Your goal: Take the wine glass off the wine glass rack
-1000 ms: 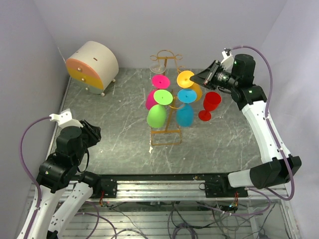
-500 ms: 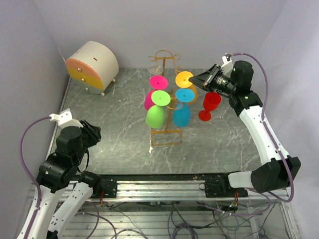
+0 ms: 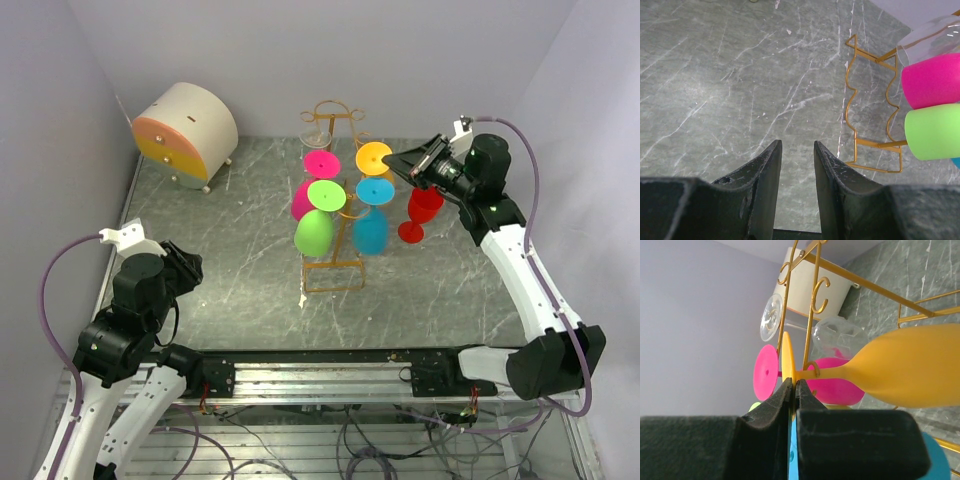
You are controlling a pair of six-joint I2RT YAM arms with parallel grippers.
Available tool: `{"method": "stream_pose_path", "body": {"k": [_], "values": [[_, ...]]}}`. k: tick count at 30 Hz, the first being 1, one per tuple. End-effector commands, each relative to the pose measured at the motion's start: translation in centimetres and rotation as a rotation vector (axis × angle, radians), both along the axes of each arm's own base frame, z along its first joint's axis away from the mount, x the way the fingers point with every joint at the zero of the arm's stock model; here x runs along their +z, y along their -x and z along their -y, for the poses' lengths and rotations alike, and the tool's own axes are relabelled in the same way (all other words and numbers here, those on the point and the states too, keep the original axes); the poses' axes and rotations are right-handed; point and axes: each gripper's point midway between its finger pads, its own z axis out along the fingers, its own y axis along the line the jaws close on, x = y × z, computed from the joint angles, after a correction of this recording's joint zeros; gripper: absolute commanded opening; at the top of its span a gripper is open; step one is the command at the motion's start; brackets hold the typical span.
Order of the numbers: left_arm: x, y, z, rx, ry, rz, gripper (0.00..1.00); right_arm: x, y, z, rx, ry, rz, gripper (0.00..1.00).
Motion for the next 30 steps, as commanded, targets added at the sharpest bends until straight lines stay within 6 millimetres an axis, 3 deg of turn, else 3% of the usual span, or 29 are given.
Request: {"method": "stream_pose_path", "body": {"k": [1,17,30], "values": [[0.0,-0.2,-0.2,0.019,-0.003,0.002,0.43,2.0,0.2,0.9,-0.053,-0.028,0.069,0.00],[-0.1,-0.2,-0.2,0.020,-0.006,-0.003,0.43,1.3,0.7,1.1,-0.063,-0.022,0.046,0.00],[-0.1,-0.2,-0.2,0.020,-0.005,-0.002,0.43,1.0,0.5,2.8,-0.172,-0.019,0.047,0.00]]}}
